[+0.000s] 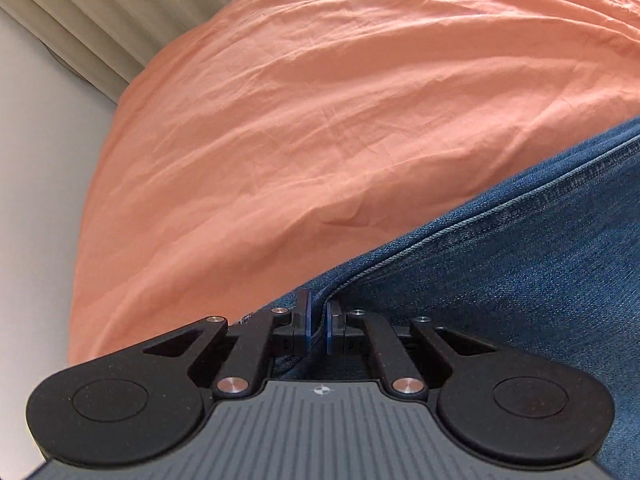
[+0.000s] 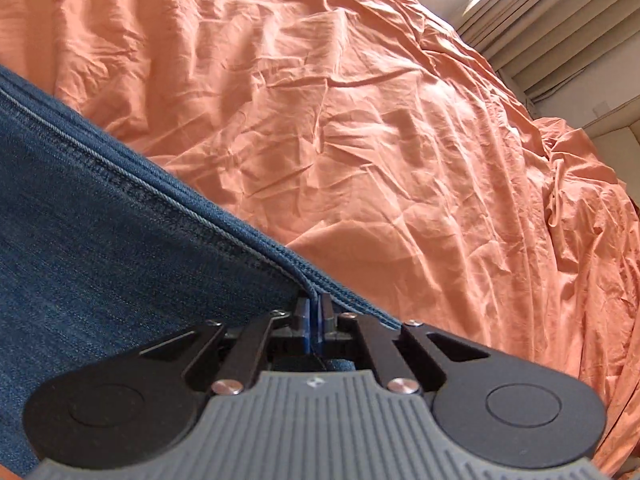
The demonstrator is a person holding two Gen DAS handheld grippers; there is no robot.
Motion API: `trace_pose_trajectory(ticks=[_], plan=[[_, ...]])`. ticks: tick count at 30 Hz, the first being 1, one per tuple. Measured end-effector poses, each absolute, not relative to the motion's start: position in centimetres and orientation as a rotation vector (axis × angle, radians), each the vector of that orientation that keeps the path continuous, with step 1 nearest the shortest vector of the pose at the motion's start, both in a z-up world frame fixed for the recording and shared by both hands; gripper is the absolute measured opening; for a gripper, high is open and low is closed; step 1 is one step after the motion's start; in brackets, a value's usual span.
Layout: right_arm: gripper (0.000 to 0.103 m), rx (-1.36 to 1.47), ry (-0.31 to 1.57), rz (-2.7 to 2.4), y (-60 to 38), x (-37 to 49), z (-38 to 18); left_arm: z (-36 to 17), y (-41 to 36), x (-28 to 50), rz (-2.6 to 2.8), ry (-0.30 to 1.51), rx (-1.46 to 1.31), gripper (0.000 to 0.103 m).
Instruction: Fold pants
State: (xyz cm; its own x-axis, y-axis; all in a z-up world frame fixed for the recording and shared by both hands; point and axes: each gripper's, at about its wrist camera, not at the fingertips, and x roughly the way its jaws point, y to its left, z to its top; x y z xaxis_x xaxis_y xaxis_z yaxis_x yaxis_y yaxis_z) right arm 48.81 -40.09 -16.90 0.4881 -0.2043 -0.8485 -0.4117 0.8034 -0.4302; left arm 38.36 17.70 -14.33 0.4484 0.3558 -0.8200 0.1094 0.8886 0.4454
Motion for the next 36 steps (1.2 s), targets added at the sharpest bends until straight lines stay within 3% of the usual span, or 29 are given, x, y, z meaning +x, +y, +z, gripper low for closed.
trace_pose_trajectory(ticks=[8, 16, 18, 20, 21, 22, 30, 36], plan=[[0.0, -0.632, 0.988, 0.133, -40.6, 48.0, -14.2, -11.7, 18.1, 35.7, 0.17, 0.982, 0.449, 0.007], [0.0, -0.599, 1.026, 0.044, -39.9, 49.8, -17.2, -13.7, 17.8, 38.1, 0.201, 1.008, 0.436, 0.01], [0.012, -0.579, 1.013, 0.008, -39.8, 49.6, -17.0, -14.0, 18.1, 38.2, 0.214, 1.028, 0.432, 0.021], [0.044, -0.526, 0.983, -0.028, -39.9, 48.8, -16.0, -13.8, 18.2, 38.0, 0.217, 1.038, 0.43, 0.038], [0.046, -0.485, 0.961, -0.027, -40.0, 48.1, -15.1, -13.3, 18.2, 37.7, 0.223, 1.029, 0.422, 0.071], [0.047, -0.451, 0.95, -0.025, -39.9, 47.5, -14.5, -12.5, 18.3, 37.3, 0.22, 1.003, 0.404, 0.088], [0.049, -0.067, 0.916, 0.12, -35.5, 37.6, -11.5, -5.4, 24.2, 28.6, 0.273, 0.824, -0.002, 0.082], [0.049, 0.106, 0.897, 0.205, -28.7, 31.1, -13.7, -6.2, 30.5, 19.2, 0.377, 0.724, -0.316, 0.081]])
